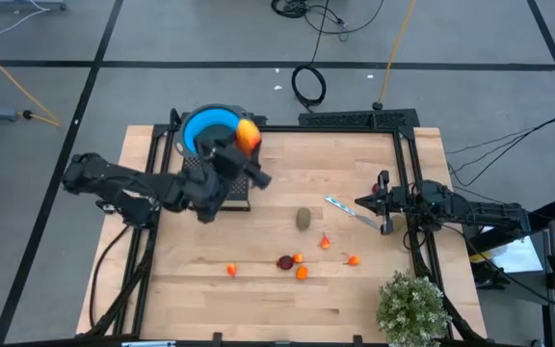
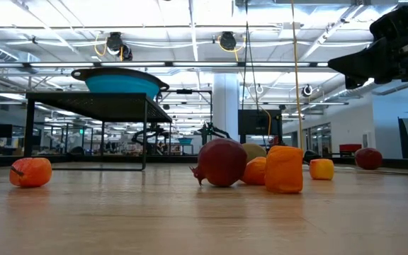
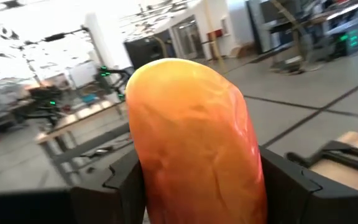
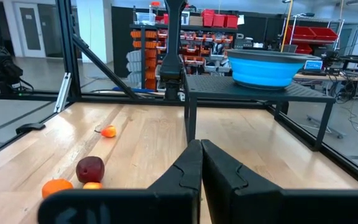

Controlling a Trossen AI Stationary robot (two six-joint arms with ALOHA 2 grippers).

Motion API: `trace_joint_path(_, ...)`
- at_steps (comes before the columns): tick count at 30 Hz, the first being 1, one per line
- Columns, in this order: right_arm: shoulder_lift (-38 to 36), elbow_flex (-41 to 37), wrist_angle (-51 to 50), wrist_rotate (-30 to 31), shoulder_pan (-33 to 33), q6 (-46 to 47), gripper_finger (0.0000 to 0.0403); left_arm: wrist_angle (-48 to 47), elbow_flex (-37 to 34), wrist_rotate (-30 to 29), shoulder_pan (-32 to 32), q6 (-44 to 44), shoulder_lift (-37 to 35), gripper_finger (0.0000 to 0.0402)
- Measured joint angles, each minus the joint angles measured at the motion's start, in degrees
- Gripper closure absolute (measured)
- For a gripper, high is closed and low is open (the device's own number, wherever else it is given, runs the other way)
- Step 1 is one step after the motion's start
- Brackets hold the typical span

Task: Pick & Place Fruit
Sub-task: Put the orange mango into the blue strainer bowl on the shelf

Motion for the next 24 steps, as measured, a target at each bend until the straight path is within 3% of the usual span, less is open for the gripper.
trace_joint_path(13, 0.0, 0.0, 0.0, 0.0, 0.0, -1.4, 0.0403, -20.1, 9.0, 0.7, 12.4, -2.2, -0.1, 0.0168)
trace_joint_path(24, 0.0, 0.0, -1.8, -0.2, 0.0, -1.1, 0.0403, -32.2, 9.0, 13.8, 27.0, -7.5, 0.0, 0.0167)
